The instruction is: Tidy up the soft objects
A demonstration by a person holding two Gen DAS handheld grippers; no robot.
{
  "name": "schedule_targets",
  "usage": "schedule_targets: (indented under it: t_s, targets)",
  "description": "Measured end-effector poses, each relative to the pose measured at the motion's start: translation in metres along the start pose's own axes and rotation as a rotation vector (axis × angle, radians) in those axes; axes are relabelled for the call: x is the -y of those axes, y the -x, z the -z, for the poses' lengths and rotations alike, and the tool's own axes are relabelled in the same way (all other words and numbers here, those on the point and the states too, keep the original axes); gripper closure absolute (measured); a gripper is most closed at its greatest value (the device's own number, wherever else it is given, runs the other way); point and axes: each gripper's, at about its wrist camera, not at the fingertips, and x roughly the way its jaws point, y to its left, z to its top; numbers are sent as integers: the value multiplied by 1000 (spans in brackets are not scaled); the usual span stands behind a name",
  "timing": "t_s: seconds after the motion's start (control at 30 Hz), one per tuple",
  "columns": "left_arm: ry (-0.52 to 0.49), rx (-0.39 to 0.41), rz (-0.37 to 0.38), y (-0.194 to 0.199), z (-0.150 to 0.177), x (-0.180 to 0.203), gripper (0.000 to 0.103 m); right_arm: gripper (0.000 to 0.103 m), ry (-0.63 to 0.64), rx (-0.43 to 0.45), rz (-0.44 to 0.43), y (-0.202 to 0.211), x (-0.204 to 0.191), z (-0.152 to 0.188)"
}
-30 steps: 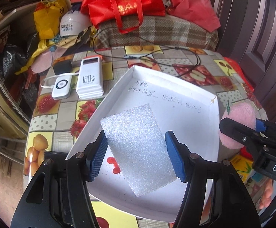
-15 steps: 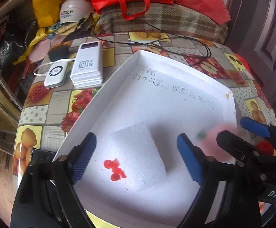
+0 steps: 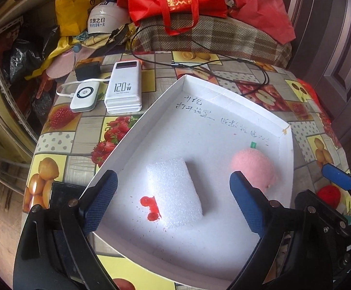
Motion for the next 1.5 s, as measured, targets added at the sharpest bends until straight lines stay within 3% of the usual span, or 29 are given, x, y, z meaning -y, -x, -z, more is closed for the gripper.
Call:
schedule_targets:
  t_s: [0.17, 0.37, 0.53, 0.67, 0.8, 0.97, 1.1, 1.27, 1.33, 1.37, 1.4, 1.43, 1.5]
  targets:
    - [-33, 35, 42, 23, 3, 11, 8, 0, -25, 74, 25, 35, 7, 2]
    - [-134, 53, 134, 42, 16, 47, 8, 0, -182, 215, 171, 103, 68, 12]
    - [-238, -2, 254, 40, 34, 91, 8, 0, -364, 260, 314, 147, 142, 42]
    - [-335, -85, 370, 29, 51, 135, 8, 0, -458, 255, 366, 164, 176, 73]
    - [-344, -183, 436, 10, 54, 168, 9, 0, -506, 191, 380, 168, 199, 105]
    - [-283, -275, 474, -13, 52, 189, 9, 0, -457, 118, 268, 162, 196, 128]
    - [-318, -295, 452, -22, 53, 206, 9, 0, -274, 48, 219, 141, 167, 131]
    - [-380, -329, 400, -37, 59, 223, 9, 0, -174, -11, 205, 108, 151, 129]
    - [-387, -339, 378, -43, 63, 227, 11, 11, -156, -24, 205, 99, 150, 129]
    - [-385, -342, 384, -45, 65, 229, 24, 16, -148, -33, 210, 97, 151, 130]
    - [-381, -342, 402, -44, 66, 229, 31, 31, -139, -46, 218, 94, 150, 131]
    - [-390, -333, 402, -42, 67, 230, 36, 37, -135, -56, 225, 93, 151, 132]
    - [-423, -302, 410, -35, 68, 233, 46, 41, -157, -52, 205, 97, 156, 135]
